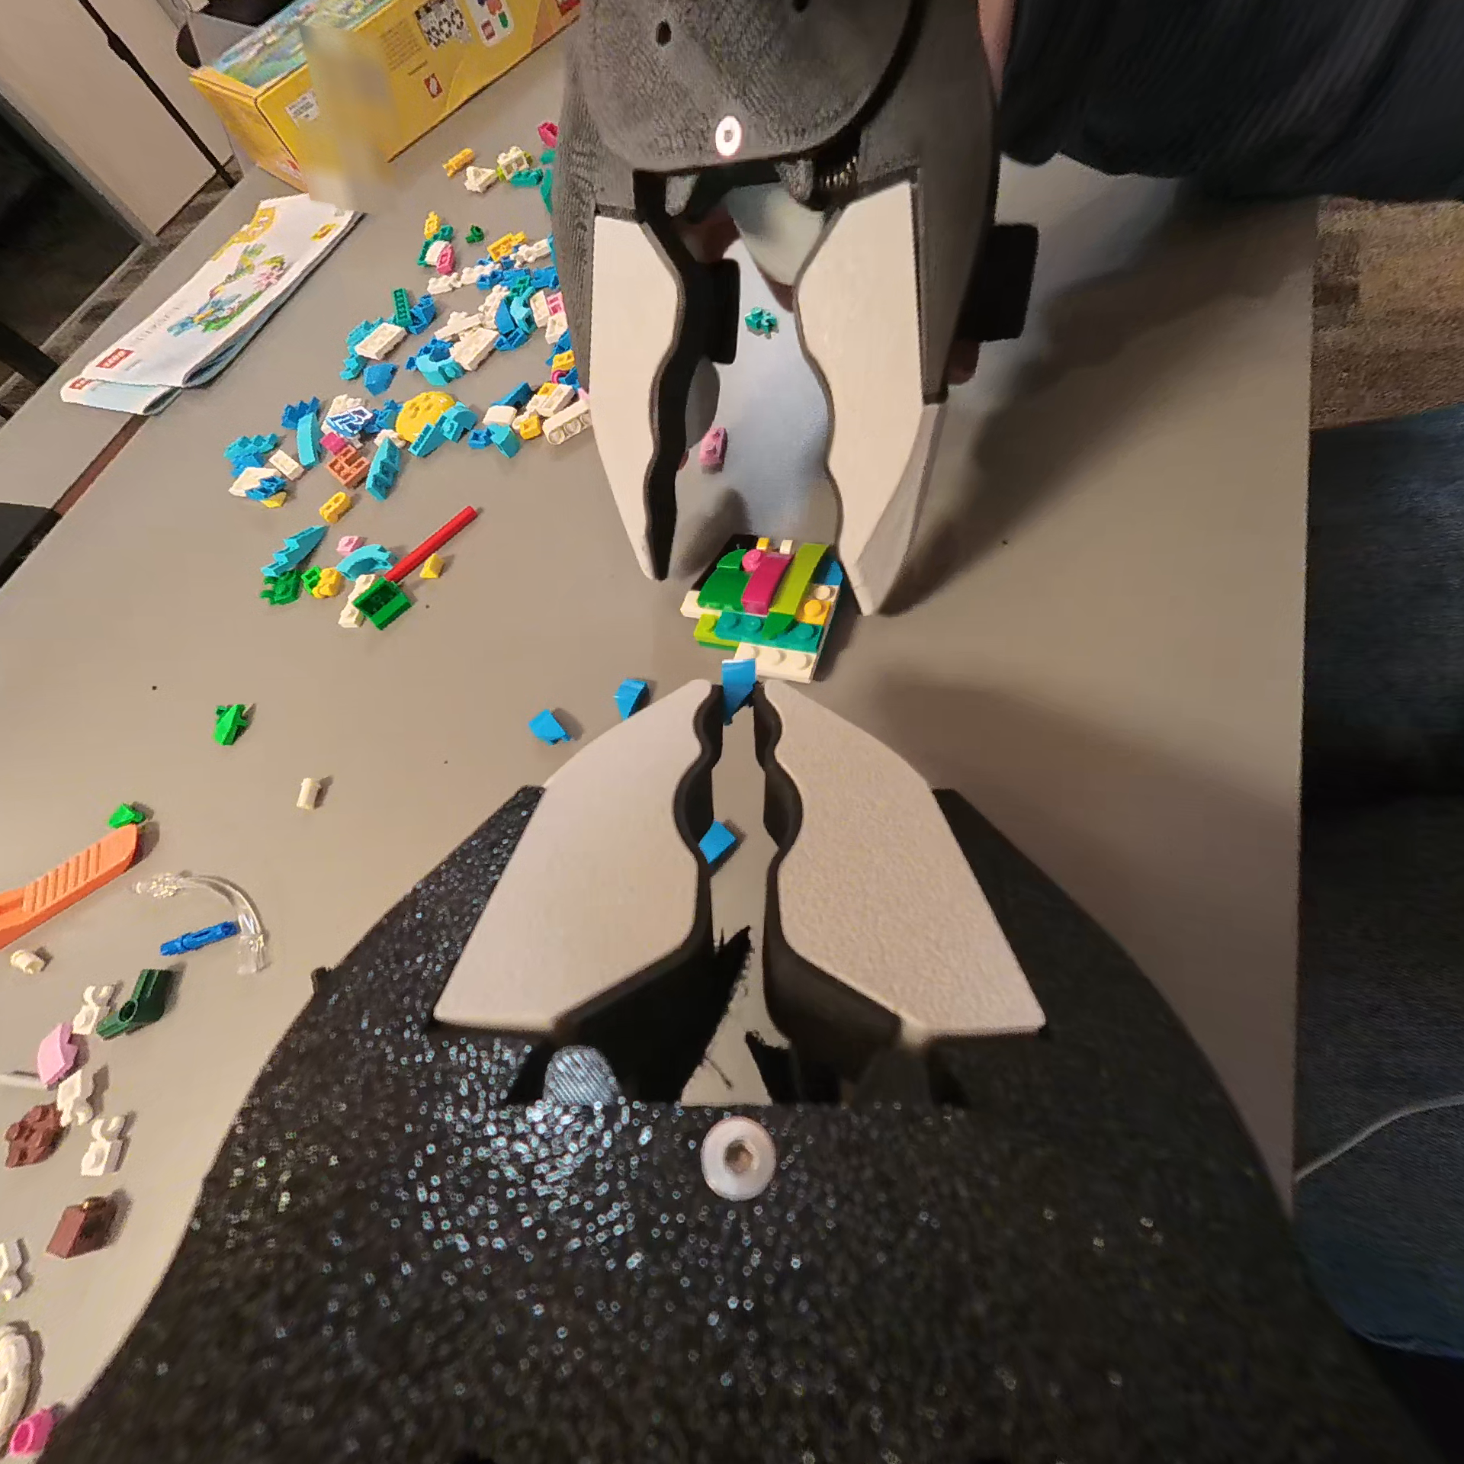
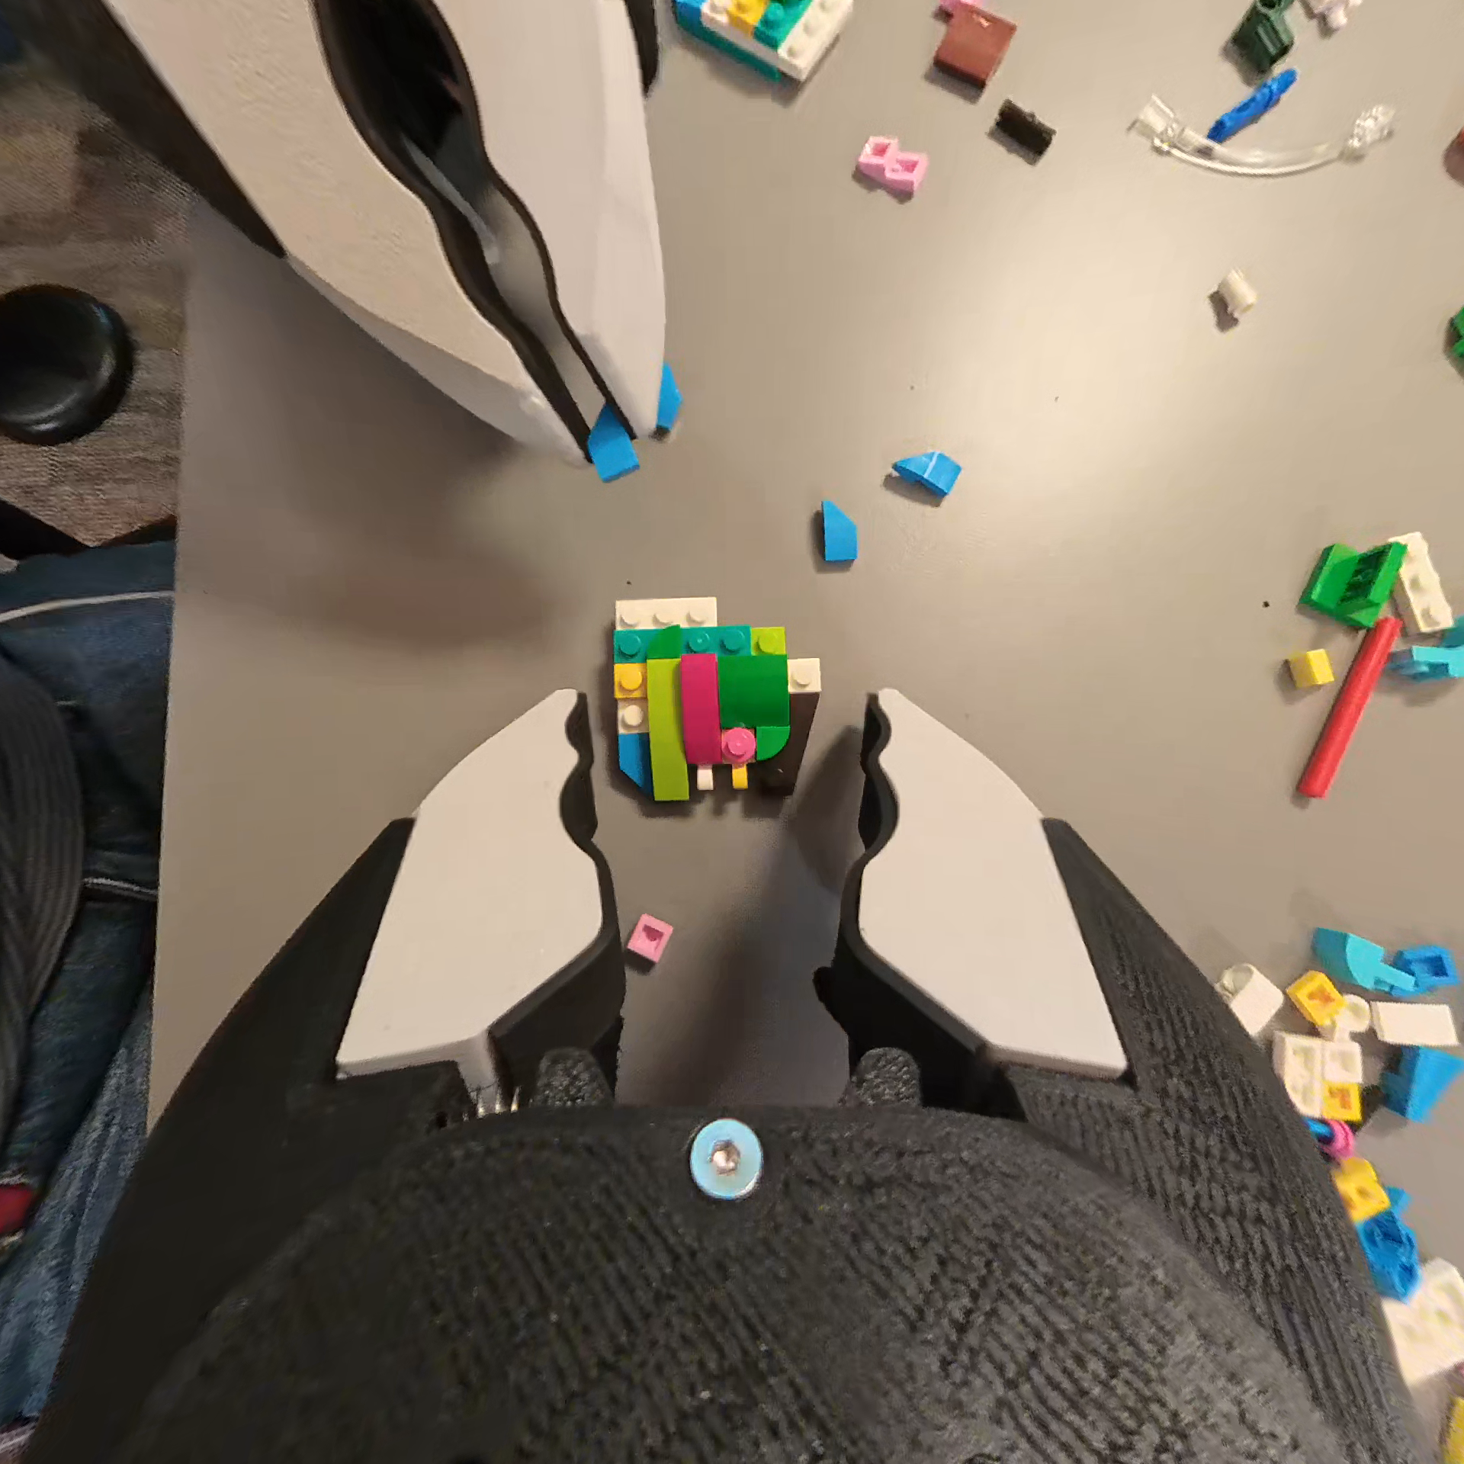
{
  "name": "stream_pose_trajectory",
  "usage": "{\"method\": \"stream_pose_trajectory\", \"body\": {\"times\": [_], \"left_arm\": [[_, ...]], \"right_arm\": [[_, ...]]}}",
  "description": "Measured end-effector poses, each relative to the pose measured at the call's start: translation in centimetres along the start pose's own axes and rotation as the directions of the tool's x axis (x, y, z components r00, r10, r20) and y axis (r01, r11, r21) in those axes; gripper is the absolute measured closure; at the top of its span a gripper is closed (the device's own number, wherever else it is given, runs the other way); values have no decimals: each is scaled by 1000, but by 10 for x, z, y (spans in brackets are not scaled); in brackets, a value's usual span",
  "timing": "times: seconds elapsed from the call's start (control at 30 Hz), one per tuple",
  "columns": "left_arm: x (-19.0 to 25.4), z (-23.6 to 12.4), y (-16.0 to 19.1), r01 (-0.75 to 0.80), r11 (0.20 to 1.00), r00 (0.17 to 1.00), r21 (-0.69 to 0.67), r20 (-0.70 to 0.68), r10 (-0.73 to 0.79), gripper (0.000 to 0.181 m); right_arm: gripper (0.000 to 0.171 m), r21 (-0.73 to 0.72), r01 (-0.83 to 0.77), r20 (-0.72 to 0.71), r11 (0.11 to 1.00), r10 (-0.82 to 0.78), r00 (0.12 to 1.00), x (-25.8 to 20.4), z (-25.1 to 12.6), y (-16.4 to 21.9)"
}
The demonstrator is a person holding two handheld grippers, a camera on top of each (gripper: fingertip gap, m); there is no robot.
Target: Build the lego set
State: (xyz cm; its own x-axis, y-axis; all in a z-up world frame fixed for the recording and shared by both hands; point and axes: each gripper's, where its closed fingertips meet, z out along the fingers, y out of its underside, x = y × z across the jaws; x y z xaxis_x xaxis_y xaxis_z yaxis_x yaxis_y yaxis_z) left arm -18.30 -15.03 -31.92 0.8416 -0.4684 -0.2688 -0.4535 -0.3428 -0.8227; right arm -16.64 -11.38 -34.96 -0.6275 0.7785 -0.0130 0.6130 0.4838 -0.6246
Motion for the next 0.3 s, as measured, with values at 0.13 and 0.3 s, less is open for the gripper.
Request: {"method": "stream_pose_trajectory", "body": {"times": [0.13, 0.3], "left_arm": [[1, 1, -1, -21, 1000, 1000, -11, 4, 21, 174], [2, 3, 0, -31, 999, 1000, -19, -2, 31, 174]], "right_arm": [[97, -48, -27, -10, 998, 27, 1000, -5, 4, 3], [97, -59, -39, -39, 997, 37, 999, -3, 6, 1]]}}
